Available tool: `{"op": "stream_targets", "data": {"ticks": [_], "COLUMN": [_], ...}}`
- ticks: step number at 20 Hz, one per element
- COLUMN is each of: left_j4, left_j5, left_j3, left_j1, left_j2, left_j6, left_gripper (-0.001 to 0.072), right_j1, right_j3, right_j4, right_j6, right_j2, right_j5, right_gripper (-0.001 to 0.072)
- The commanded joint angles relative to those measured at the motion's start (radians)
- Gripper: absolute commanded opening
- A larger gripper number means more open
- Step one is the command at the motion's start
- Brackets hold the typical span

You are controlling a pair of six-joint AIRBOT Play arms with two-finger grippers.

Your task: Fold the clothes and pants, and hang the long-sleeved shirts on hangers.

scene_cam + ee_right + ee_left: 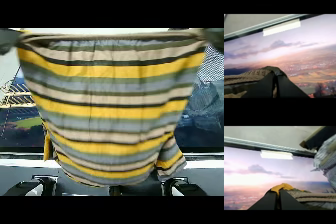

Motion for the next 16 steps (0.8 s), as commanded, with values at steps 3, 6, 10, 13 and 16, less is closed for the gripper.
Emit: {"op": "stream_targets", "data": {"ticks": [3, 6, 10, 13, 16], "left_j4": [-0.002, -0.003, -0.003, -0.014, -0.014], "left_j5": [0.225, 0.223, 0.105, -0.053, -0.212], "left_j3": [-0.035, -0.035, -0.035, -0.029, -0.005], "left_j1": [-0.077, -0.102, -0.113, -0.105, -0.068], "left_j2": [-0.374, -0.531, -0.628, -0.626, -0.56], "left_j6": [0.011, -0.003, -0.105, -0.15, -0.132], "left_gripper": [0.002, 0.0019, 0.0022, 0.0426, 0.072], "right_j1": [0.001, 0.001, 0.003, 0.0, -0.032], "right_j3": [0.001, 0.001, 0.001, 0.001, 0.001], "right_j4": [0.143, 0.174, 0.311, 0.306, 0.258], "right_j6": [-0.024, -0.025, -0.025, -0.048, -0.149], "right_j2": [-0.405, -0.583, -0.735, -0.728, -0.632], "right_j5": [-0.215, -0.27, -0.165, -0.023, 0.175], "right_gripper": [0.0024, 0.0025, 0.0159, 0.053, 0.0685]}}
